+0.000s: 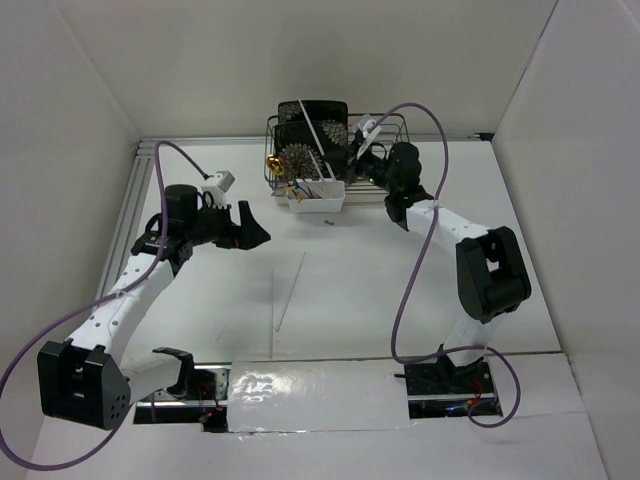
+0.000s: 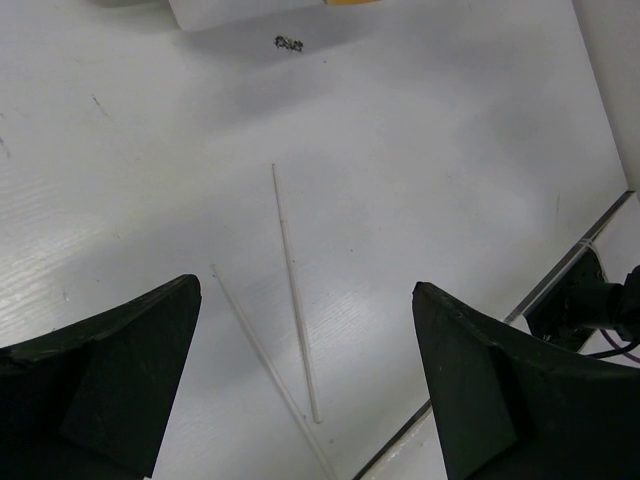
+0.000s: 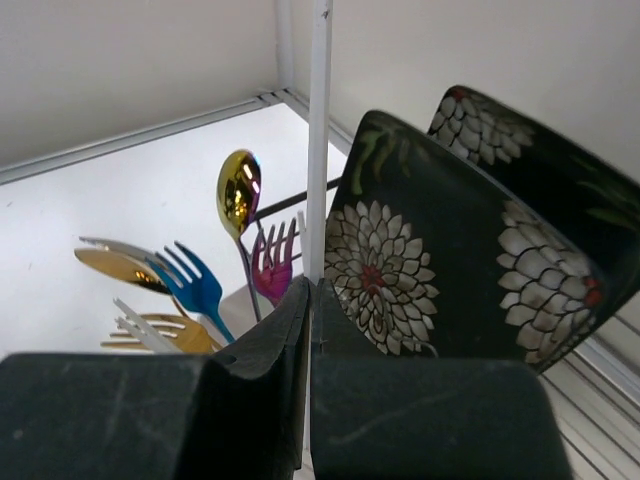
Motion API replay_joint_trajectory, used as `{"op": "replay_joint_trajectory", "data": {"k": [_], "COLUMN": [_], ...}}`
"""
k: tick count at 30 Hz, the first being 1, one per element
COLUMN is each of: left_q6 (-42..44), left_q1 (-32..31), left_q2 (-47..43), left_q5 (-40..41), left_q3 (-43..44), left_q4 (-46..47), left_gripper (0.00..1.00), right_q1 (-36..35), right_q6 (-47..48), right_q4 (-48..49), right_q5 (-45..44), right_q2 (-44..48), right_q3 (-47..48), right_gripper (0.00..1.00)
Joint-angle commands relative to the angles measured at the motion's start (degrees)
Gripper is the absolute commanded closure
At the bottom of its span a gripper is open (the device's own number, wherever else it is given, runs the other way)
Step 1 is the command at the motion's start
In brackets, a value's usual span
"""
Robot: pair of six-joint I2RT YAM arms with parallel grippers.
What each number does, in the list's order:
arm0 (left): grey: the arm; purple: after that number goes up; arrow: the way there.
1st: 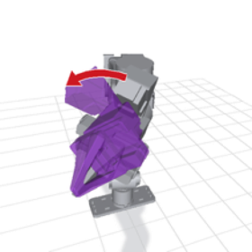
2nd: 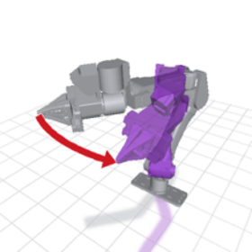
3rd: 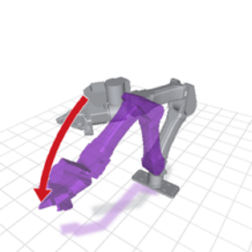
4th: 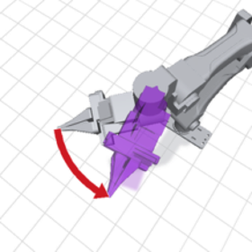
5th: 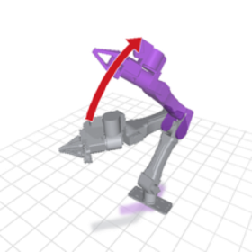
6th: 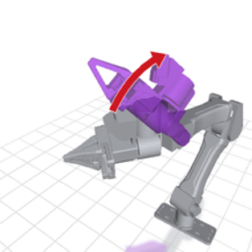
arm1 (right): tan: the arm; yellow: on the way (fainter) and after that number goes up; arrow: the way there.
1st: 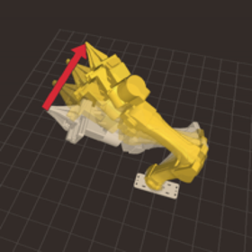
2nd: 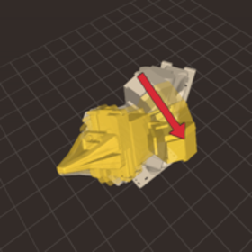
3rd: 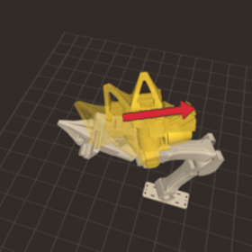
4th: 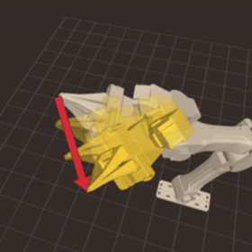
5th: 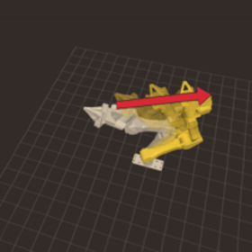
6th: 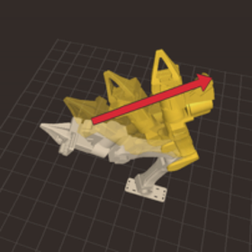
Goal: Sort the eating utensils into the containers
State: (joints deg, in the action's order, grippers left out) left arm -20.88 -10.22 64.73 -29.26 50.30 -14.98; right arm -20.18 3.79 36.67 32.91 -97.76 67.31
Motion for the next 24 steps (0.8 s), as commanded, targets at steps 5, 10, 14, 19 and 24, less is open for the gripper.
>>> {"op": "replay_joint_trajectory", "data": {"k": [5, 10, 14, 19, 24], "left_q6": [4.45, 4.54, 5.68, 5.42, 1.82], "left_q1": [0.99, 2.13, 2.66, 2.66, 2.4], "left_q2": [1.28, 0.84, 0.05, 0.13, 0.92], "left_q5": [-2.12, -3.52, -3.53, -4.58, -0.3], "left_q3": [3.31, 2.69, 3.13, 3.31, 2.87], "left_q4": [0.91, 2.15, 0.92, 1.18, -0.39], "left_gripper": [0.0, 0.0, 0.0, 0.0, 0.0], "right_q1": [0.76, 1.72, 1.99, 2.08, 2.08], "right_q6": [-0.54, 0.34, -0.1, -1.68, -6.86], "right_q4": [16.24, 18.0, 17.66, 12.3, 1.24], "right_q5": [4.54, 3.84, 1.73, 1.02, -5.64], "right_q2": [-3.23, -4.46, -4.02, -0.34, 5.63], "right_q3": [-4.64, -8.06, -9.48, -8.25, -5.87], "right_gripper": [1.0, 1.0, 0.79, 0.43, 0.29]}}
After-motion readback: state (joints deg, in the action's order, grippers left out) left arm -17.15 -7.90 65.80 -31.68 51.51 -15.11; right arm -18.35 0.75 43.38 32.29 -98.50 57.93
